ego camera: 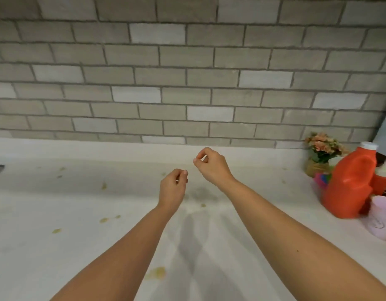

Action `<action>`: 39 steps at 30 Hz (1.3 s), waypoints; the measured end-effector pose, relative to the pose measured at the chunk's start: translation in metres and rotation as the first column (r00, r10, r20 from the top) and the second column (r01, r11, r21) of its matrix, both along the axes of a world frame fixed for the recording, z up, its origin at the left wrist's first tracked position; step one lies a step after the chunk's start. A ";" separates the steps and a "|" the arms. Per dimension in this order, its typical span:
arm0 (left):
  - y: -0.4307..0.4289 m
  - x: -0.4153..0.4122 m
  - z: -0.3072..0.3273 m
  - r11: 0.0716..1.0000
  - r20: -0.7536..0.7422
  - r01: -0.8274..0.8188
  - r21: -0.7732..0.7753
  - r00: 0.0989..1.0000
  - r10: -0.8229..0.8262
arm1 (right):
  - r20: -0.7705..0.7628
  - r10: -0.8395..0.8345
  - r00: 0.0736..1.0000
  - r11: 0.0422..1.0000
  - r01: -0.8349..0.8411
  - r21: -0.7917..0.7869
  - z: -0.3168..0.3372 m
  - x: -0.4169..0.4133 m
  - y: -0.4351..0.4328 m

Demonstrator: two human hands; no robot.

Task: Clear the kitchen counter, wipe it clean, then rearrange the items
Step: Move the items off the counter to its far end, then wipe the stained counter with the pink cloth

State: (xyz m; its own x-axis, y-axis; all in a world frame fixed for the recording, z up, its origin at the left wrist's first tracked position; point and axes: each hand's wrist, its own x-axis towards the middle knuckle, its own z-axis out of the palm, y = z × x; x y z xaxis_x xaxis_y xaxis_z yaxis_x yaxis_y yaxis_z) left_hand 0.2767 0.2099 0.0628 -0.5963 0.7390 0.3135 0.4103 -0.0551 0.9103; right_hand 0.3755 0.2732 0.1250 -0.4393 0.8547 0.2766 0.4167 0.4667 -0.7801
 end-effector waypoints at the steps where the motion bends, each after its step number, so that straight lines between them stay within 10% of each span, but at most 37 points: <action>1: -0.018 -0.018 0.001 1.000 -0.002 -0.022 -0.002 1.000 0.022 | 0.016 0.030 0.999 1.000 -0.030 -0.004 0.000 -0.019 -0.015; 27: -0.286 -0.368 -0.052 0.766 -0.194 -0.571 -0.294 0.821 0.537 | 0.372 0.576 0.728 0.817 -0.520 -0.248 -0.073 -0.370 -0.198; 34: -0.331 -0.443 -0.050 0.773 -0.144 -0.297 -0.560 0.954 0.263 | 0.532 0.522 0.667 0.852 -0.429 -0.300 -0.094 -0.405 -0.222; 39: -0.373 -0.496 -0.038 0.622 0.154 0.176 -0.763 0.984 -0.090 | 0.624 0.418 0.660 0.908 -0.302 -0.289 -0.117 -0.421 -0.243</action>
